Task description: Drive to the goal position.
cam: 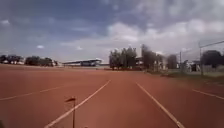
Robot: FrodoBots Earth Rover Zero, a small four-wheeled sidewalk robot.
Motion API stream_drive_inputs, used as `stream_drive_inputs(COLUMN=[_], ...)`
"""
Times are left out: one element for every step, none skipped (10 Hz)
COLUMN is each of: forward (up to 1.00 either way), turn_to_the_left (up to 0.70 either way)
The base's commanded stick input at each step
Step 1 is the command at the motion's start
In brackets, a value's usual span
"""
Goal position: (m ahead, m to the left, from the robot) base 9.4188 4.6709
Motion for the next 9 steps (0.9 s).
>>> stream_drive_inputs(forward=[0.70, 0.70, 0.70, 0.70, 0.70, 0.70, 0.70, 0.70, 0.70], turn_to_the_left=[0.00, 0.00, 0.00, 0.00, 0.00, 0.00, 0.00, 0.00, 0.00])
